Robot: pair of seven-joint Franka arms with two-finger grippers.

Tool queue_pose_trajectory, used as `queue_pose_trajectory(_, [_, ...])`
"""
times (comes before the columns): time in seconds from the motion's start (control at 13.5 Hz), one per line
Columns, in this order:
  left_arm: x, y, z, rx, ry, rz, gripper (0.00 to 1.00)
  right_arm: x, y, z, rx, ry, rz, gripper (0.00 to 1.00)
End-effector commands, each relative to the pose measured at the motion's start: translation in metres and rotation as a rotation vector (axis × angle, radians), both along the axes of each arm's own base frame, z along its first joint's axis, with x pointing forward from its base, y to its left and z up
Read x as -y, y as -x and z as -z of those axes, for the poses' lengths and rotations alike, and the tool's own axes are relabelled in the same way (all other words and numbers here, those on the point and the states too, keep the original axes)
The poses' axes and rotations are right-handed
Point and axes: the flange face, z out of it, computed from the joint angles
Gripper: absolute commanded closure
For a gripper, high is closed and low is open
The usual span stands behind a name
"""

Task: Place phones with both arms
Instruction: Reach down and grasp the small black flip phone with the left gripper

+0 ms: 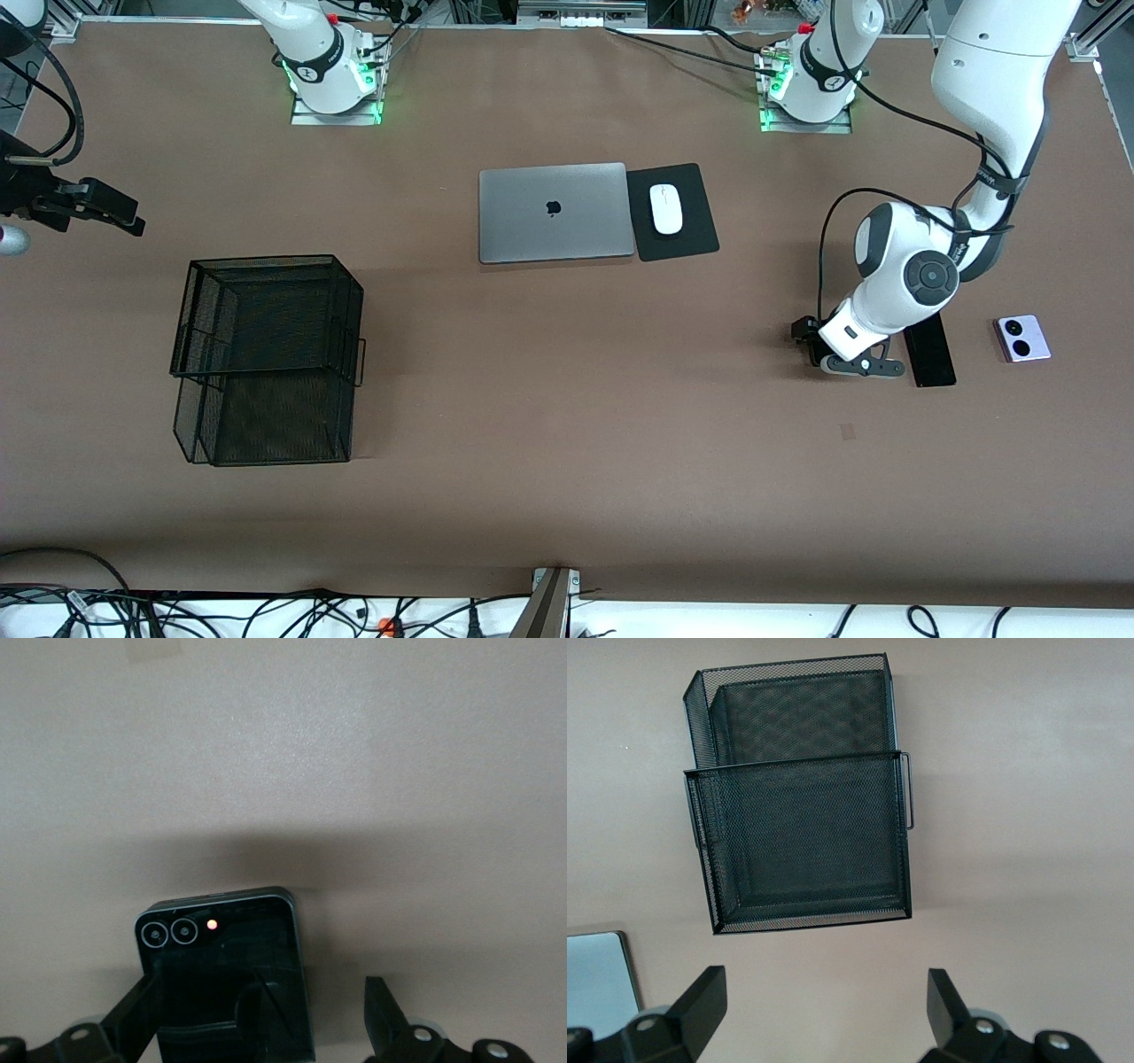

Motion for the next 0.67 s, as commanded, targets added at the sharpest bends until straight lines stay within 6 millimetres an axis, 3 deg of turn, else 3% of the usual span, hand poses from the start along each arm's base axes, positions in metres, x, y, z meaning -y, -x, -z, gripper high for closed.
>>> queue_pose_trajectory(0.0, [-0.009, -0.001, -0.004, 0.008, 0.005, -0.011, 0.00, -0.001, 0.003, -0.001, -0.006, 0.004, -0.001, 0.00])
queue_pose_trajectory(0.59, [-0.015, 0.004, 0.019, -0.028, 0.004, -0.044, 0.00, 0.000, 0.003, -0.002, -0.004, 0.001, 0.001, 0.00])
